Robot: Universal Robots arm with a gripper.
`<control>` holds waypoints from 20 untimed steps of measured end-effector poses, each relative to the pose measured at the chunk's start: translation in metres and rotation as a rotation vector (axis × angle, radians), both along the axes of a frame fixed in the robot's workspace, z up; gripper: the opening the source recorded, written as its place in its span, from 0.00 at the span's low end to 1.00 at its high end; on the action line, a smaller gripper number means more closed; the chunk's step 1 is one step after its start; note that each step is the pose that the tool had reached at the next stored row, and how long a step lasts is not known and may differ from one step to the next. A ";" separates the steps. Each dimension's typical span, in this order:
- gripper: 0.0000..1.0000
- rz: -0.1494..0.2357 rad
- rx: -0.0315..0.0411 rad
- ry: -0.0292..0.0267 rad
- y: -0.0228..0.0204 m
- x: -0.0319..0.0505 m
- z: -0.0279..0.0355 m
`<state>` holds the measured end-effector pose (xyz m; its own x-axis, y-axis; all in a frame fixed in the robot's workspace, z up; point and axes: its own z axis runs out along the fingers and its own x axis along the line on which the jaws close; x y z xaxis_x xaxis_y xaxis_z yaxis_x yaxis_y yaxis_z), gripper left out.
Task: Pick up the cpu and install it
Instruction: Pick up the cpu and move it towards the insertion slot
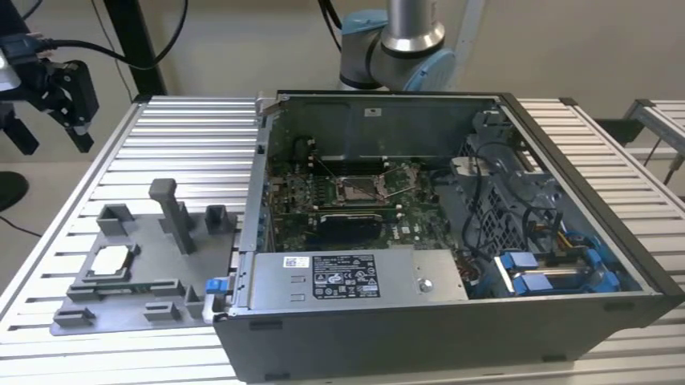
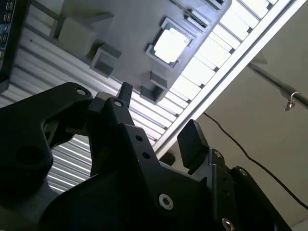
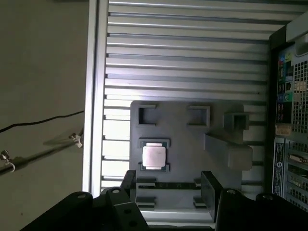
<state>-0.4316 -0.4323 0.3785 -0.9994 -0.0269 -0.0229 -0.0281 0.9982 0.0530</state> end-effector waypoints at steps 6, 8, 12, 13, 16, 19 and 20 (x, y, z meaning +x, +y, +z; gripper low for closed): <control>1.00 0.000 0.0007 0.0000 0.0000 0.0000 -0.0054; 1.00 0.000 0.0012 0.0000 0.0000 0.0000 -0.0073; 1.00 0.000 0.0018 0.0000 0.0000 0.0000 -0.0110; 1.00 0.000 0.0018 0.0001 0.0000 0.0000 -0.0118; 1.00 0.000 0.0024 0.0001 0.0000 0.0000 -0.0145; 1.00 0.000 0.0033 -0.0001 0.0000 0.0000 -0.0175; 1.00 0.000 0.0034 0.0001 0.0000 0.0000 -0.0185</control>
<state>-0.4316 -0.4324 0.3600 -0.9994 -0.0268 -0.0229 -0.0281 0.9980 0.0564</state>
